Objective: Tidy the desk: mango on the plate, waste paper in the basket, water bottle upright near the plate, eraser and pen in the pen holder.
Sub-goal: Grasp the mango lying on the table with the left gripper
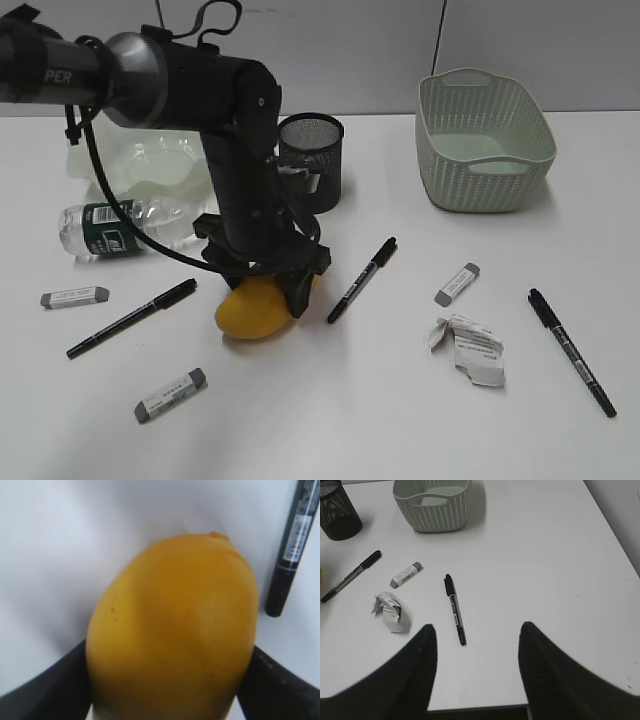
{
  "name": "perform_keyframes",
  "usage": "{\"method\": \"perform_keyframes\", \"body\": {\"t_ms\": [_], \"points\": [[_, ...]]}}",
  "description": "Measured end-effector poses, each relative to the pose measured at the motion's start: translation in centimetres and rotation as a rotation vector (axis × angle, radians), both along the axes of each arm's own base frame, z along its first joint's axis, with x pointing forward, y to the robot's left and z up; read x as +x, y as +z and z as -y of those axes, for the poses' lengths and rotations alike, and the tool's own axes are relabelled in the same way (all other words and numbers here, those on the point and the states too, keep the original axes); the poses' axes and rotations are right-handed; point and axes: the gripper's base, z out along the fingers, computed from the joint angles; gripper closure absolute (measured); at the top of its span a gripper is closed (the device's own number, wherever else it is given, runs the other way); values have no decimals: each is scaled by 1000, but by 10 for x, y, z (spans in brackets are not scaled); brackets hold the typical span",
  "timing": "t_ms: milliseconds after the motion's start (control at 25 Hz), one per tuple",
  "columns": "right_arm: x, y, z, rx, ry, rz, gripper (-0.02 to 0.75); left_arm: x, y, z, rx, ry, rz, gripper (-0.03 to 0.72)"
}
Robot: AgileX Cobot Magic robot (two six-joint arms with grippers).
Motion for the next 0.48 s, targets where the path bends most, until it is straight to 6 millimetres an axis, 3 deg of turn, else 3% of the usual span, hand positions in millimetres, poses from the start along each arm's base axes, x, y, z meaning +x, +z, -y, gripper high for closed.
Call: {"method": "perform_keyframes", "body": {"t_ms": [480], "points": [[0,0,0,0,0,0,314,-5,6,3,10,-21,-3,85]]}}
